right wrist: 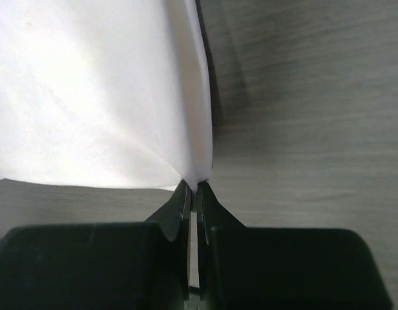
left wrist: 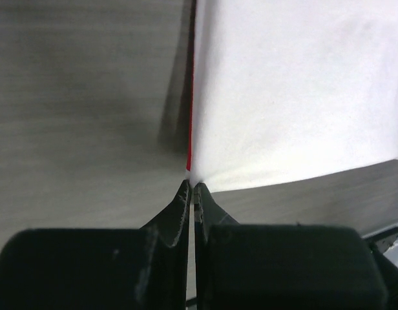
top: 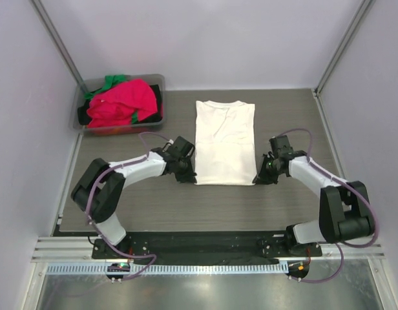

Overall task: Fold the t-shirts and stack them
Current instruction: Fold the tshirt

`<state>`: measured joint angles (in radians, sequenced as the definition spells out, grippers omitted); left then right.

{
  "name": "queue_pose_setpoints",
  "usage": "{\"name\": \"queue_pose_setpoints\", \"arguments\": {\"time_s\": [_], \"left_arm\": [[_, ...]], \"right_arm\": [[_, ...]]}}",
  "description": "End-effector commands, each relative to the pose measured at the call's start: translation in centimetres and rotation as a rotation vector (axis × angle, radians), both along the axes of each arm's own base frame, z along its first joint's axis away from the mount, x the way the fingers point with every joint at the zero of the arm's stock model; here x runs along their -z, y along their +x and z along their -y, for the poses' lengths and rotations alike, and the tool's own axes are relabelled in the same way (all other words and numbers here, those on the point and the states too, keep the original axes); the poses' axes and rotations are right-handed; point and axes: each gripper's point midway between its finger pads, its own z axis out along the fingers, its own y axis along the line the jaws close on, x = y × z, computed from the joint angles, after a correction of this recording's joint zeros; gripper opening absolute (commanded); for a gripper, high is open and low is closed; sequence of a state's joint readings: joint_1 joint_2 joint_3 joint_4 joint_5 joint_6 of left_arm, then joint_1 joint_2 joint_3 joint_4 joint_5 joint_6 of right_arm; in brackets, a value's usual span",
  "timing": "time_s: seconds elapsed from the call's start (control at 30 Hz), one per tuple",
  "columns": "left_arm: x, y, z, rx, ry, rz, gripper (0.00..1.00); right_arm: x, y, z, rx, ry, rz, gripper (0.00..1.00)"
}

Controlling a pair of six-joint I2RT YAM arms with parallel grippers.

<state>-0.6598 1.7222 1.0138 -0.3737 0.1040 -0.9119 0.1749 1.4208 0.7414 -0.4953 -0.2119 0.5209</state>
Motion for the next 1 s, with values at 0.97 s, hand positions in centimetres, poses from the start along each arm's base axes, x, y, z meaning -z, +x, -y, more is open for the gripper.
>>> {"name": "queue_pose_setpoints", "arguments": {"time_s": [0.97], "left_arm": [[-18.8, 2.2, -4.2, -0.091, 0.013, 0.215, 0.0]], "right_arm": [[-18.1, 6.5, 1.7, 0.079, -0.139, 0.22, 0.01]]}}
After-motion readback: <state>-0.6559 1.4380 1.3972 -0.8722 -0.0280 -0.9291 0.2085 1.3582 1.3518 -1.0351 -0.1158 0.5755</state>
